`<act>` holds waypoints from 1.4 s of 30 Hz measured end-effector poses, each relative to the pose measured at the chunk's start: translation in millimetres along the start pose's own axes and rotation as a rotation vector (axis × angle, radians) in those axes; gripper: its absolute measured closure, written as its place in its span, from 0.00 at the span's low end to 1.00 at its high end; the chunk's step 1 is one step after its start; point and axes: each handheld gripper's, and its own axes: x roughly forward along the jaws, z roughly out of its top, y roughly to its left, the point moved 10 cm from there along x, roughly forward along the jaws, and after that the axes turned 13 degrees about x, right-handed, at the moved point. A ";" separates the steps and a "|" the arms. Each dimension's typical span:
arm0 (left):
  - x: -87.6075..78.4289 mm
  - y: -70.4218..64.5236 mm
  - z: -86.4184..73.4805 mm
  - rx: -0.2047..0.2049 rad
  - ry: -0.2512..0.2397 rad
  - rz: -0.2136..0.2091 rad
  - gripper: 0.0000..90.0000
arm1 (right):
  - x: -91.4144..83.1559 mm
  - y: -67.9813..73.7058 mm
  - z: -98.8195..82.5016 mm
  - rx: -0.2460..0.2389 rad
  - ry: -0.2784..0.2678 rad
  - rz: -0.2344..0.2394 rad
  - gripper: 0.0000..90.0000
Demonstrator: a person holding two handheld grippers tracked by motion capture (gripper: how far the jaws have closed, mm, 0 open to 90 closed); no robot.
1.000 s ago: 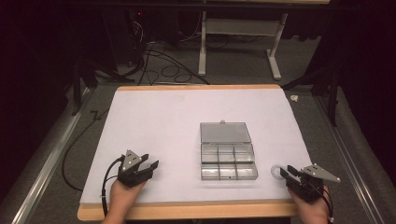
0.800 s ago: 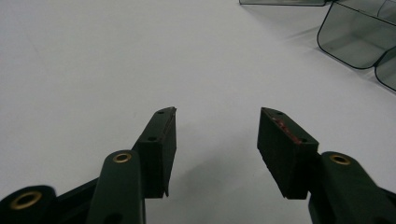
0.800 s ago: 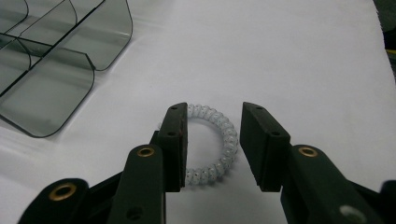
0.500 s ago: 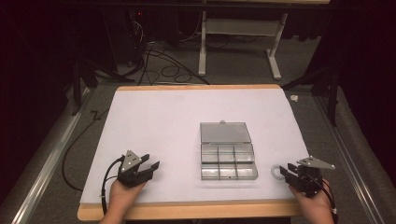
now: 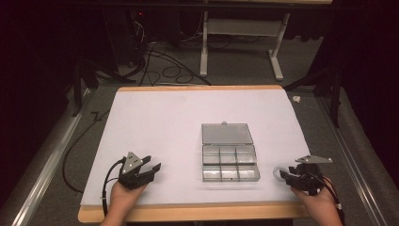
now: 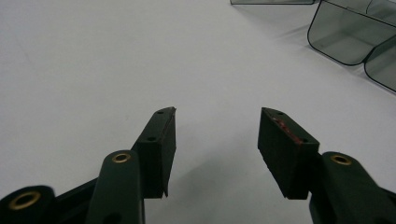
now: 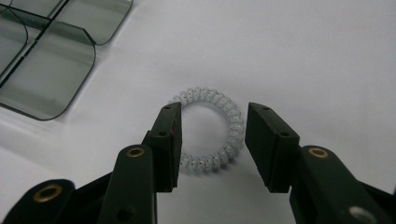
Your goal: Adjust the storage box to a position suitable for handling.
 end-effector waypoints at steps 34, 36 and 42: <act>-0.4 -1.2 -0.2 -0.005 0.004 -0.013 0.53 | 1.6 -6.6 3.4 -0.040 0.350 0.001 0.66; -0.8 -0.9 -0.4 0.000 0.006 -0.014 0.53 | 3.1 -6.3 4.1 -0.038 0.369 0.000 0.65; -1.0 -0.6 0.3 -0.009 0.003 -0.015 0.53 | 6.0 -5.1 9.1 -0.047 0.396 -0.007 0.65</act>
